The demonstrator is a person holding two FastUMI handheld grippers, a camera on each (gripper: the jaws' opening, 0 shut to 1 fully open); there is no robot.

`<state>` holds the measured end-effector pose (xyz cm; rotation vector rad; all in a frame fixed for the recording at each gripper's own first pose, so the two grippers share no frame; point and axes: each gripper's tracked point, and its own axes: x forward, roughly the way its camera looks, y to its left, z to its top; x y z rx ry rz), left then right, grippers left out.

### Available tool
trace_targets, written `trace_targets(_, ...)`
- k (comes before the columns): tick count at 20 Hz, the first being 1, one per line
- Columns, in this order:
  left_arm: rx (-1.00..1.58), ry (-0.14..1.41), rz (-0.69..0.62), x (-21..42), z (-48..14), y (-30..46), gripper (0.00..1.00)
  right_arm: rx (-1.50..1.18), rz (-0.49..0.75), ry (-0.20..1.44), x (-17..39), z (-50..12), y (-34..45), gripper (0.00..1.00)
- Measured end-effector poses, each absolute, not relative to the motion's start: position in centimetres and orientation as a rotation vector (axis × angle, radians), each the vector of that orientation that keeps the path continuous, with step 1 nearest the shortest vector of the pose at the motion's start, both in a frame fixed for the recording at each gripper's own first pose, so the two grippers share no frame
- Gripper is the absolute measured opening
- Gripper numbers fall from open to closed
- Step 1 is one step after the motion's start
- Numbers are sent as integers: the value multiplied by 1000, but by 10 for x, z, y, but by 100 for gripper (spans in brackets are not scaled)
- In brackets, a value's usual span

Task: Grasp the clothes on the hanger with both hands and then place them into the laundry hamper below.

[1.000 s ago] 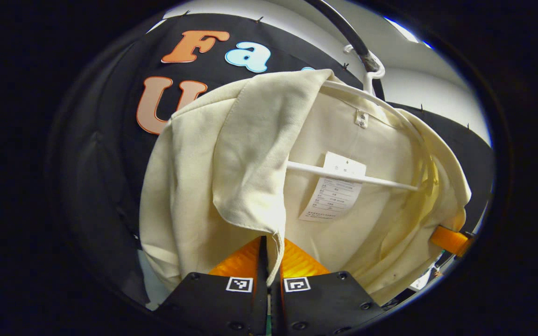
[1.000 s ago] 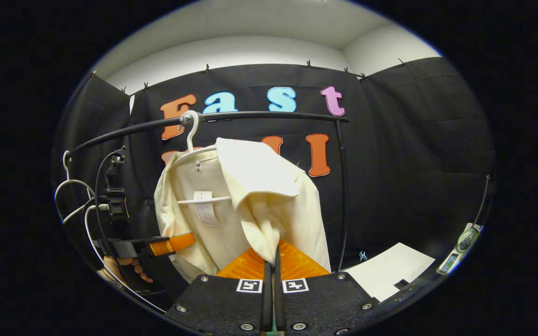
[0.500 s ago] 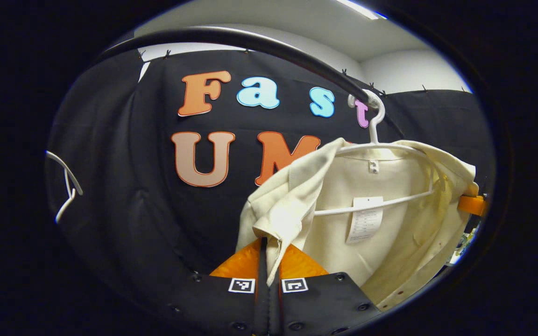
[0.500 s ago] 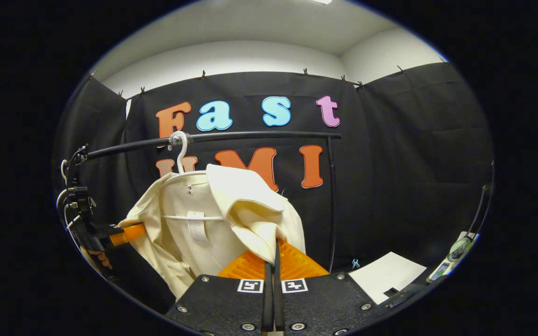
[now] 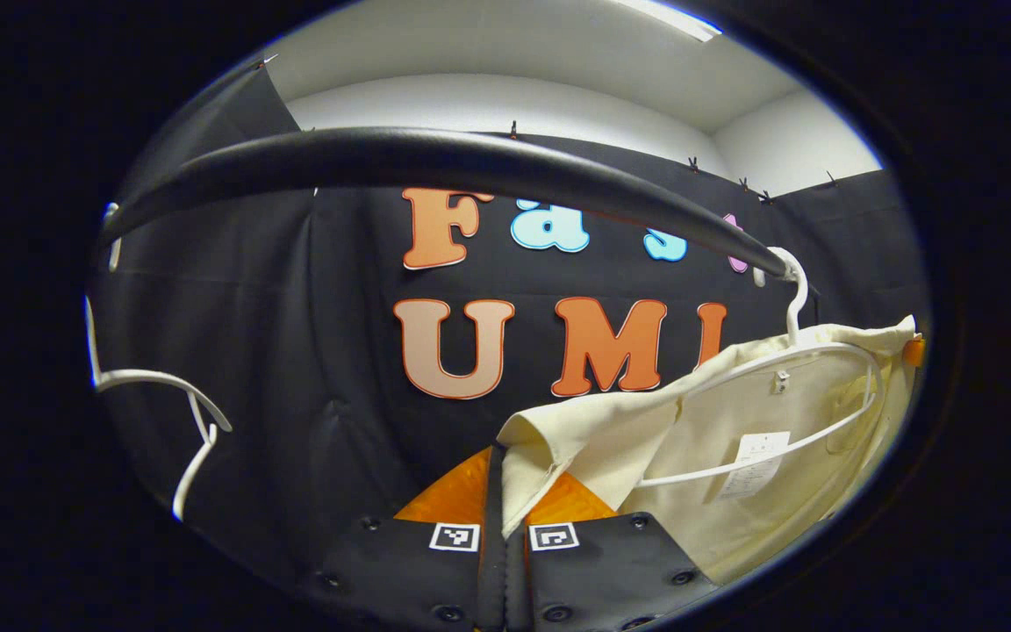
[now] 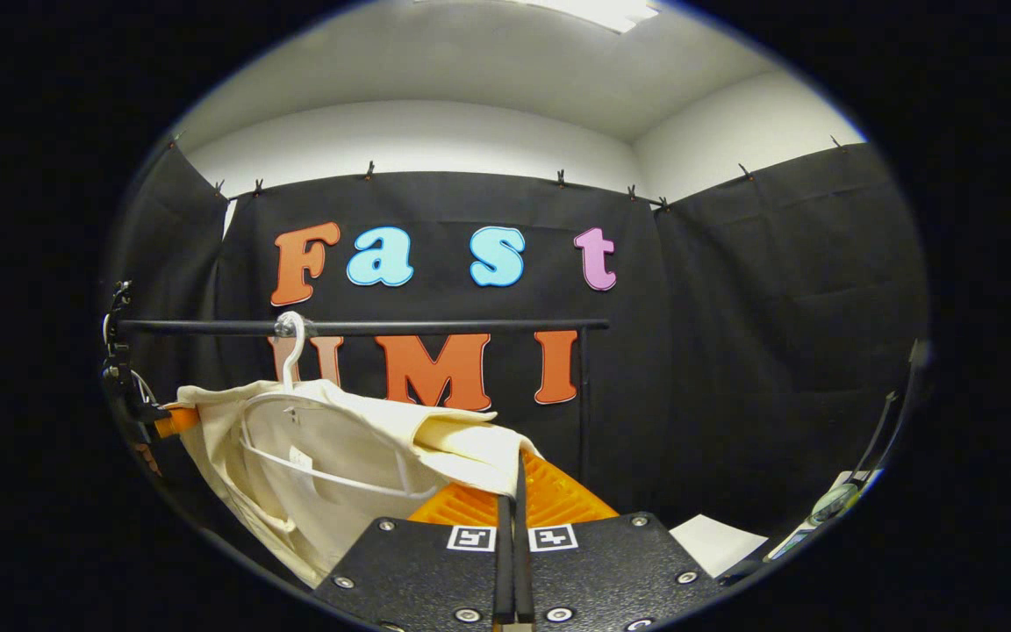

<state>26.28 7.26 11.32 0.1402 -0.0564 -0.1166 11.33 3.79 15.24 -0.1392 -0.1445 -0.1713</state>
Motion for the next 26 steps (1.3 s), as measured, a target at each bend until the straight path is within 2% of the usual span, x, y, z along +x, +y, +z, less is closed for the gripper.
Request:
trace_targets(9,186,-115,-53,266,141,100,7,-185,-126,-150,143,183,35,0)
trace_targets(10,180,-109,-50,268,139,102,6,-186,-121,-142,145,181,34,4)
trace_targets(11,179,-106,-40,270,139,105,7,-181,-112,-131,148,178,37,0)
trace_targets(14,188,-114,-2,273,143,119,7,-223,-79,-131,157,179,51,0)
trace_targets(26,175,-31,16,286,103,122,7,-107,66,-33,198,132,29,0)
